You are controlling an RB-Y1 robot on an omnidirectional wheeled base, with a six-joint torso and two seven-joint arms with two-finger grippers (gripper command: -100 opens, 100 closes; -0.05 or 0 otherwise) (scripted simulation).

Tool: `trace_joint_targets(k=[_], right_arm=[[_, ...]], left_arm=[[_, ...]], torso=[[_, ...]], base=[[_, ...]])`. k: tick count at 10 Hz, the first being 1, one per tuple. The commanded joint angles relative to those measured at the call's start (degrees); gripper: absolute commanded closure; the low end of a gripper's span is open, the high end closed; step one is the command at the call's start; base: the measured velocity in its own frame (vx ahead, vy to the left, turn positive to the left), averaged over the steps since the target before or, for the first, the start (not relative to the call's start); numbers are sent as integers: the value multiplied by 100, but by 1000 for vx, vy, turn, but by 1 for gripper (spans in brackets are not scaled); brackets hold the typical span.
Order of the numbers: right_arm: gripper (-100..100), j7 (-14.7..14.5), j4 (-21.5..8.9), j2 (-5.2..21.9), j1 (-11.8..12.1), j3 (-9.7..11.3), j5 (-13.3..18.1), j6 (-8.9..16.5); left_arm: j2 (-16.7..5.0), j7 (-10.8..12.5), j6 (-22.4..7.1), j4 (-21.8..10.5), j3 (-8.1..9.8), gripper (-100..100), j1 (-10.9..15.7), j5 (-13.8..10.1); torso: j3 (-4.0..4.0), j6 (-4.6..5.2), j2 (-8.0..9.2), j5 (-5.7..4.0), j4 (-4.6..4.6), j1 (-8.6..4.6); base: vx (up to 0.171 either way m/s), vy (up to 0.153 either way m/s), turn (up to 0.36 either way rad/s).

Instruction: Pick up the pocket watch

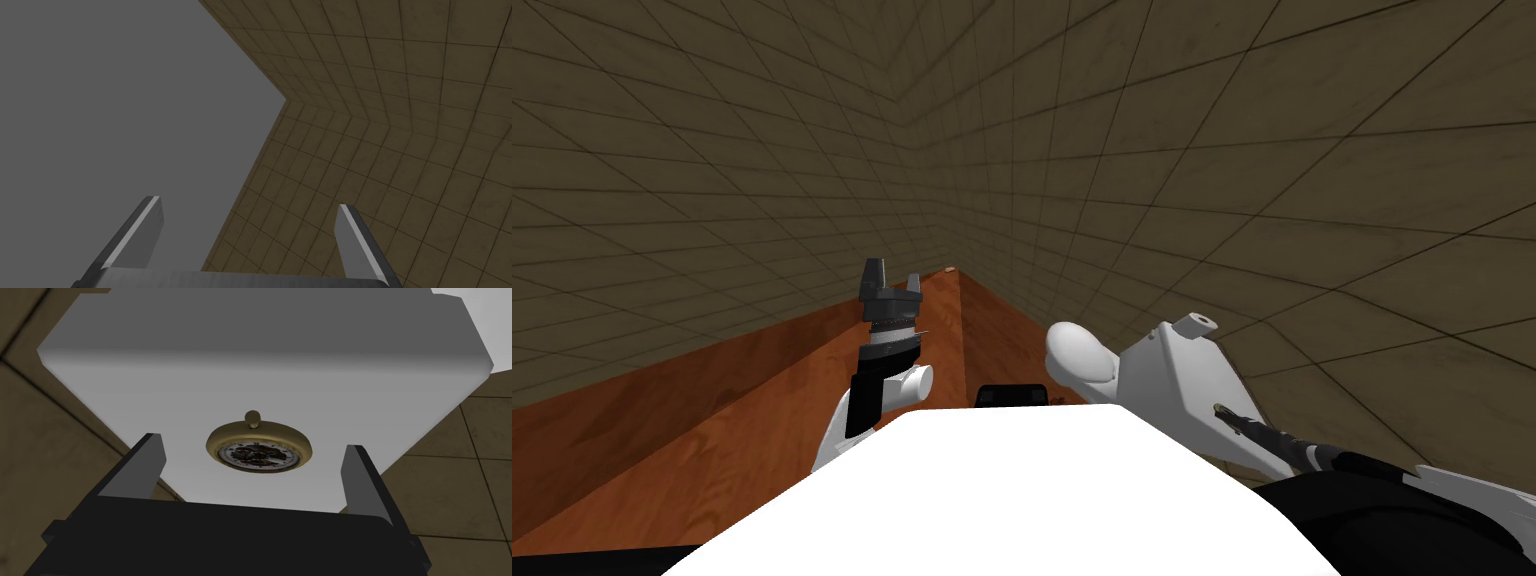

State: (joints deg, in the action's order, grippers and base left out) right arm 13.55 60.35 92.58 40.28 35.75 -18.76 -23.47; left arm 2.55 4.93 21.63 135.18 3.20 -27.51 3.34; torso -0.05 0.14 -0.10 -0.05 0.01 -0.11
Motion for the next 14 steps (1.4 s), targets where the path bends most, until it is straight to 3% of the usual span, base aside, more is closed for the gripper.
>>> trace_joint_targets(k=[1,9,10,11,14], right_arm=[[-100,-162,83,7,60,-43,-93,35],[-100,-1193,444,-108,192,-149,-615,191],[-100,-1098,399,-105,178,-135,-568,165],[100,-1124,401,-107,178,-134,-573,167],[100,-1120,401,-107,178,-134,-573,166]], left_arm=[[0,0,0,0,0,0,0,0],[0,0,0,0,0,0,0,0],[0,0,0,0,0,0,0,0],[0,0,0,0,-1,0,1,0],[0,0,0,0,-1,0,2,0]], torso=[[0,0,0,0,0,0],[-6,-5,-9,1,-3,2],[-5,-5,-7,1,-3,3],[1,-7,4,2,-1,7],[9,-8,17,-1,3,3]], base=[[68,-21,-81],[72,-25,-86],[29,-7,-15],[5,-1,5],[0,0,0]])
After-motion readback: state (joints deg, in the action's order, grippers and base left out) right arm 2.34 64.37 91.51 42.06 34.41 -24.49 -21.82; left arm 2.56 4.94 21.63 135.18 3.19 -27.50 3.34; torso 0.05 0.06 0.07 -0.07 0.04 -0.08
